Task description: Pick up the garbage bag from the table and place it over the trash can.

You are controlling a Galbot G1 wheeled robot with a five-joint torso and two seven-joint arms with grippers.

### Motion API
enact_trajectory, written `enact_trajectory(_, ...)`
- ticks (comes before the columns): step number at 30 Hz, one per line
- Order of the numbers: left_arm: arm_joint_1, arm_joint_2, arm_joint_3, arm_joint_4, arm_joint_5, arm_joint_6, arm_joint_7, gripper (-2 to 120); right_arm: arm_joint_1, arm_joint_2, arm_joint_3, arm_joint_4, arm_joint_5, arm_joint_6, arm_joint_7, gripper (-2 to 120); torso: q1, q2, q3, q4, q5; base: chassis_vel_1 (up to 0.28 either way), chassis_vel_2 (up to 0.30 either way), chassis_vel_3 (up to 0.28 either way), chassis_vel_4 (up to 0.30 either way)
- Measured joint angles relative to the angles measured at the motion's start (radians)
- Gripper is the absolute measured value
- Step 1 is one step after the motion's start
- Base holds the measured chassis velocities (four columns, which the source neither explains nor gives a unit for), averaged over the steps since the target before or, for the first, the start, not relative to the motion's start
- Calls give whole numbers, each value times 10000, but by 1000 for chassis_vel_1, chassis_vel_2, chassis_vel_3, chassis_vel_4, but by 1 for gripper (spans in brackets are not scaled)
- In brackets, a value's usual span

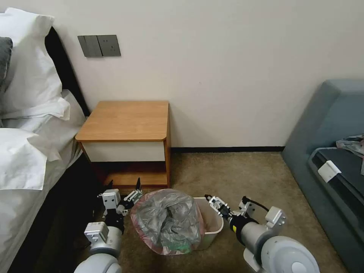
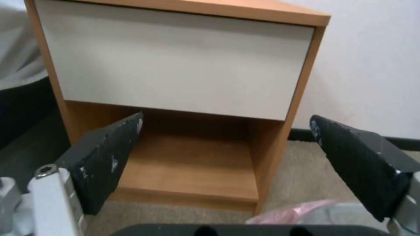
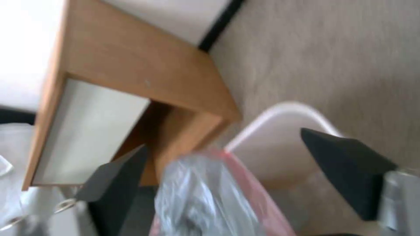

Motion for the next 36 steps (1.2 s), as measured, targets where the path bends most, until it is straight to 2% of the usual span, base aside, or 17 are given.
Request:
enact_trajectory(5,268,28,64,-84,75,124,-6,100,-38,-72,134,1,-1360,-40,-838,100,0,0,0,1,0,0,0,0,0)
enact_trajectory(9,368,94,220,-174,74,387,-105,100,-42,-84,139,-60,-1813,-42,-1001,100,0,0,0,0,0,0,0,0,0)
enact_trajectory(10,387,118,293,-214,66,505,-193,100,-42,-84,141,-78,-1888,-42,-1022,100,0,0,0,1,0,0,0,0,0)
enact_trajectory(11,409,224,577,-302,-17,804,-557,100,-26,-59,157,-138,-2032,-40,-1046,100,0,0,0,0,1,0,0,0,0)
enact_trajectory(12,409,224,577,-302,-17,804,-557,100,-26,-59,157,-138,-2032,-40,-1046,100,0,0,0,0,1,0,0,0,0)
enact_trajectory(14,392,368,952,-324,-107,1116,-1021,100,-20,-7,179,-206,-2126,-32,-1046,100,0,0,0,0,1,0,0,0,0)
enact_trajectory(17,373,424,1244,-325,-136,1396,-1381,100,-25,17,180,-273,-2205,-25,-1044,100,0,0,0,0,0,0,0,0,0)
enact_trajectory(22,386,407,1439,-301,-235,1663,-1626,100,2,35,170,-328,-2233,-20,-1043,100,0,0,0,0,1,0,0,0,0)
enact_trajectory(29,285,406,1761,-215,-1069,2203,-2013,99,37,117,108,-426,-2250,-2,-1044,100,0,0,0,0,0,0,0,0,0)
enact_trajectory(36,192,328,1952,-46,-1526,2390,-2255,97,2,233,43,-455,-2212,3,-1038,100,0,0,0,0,0,0,0,0,0)
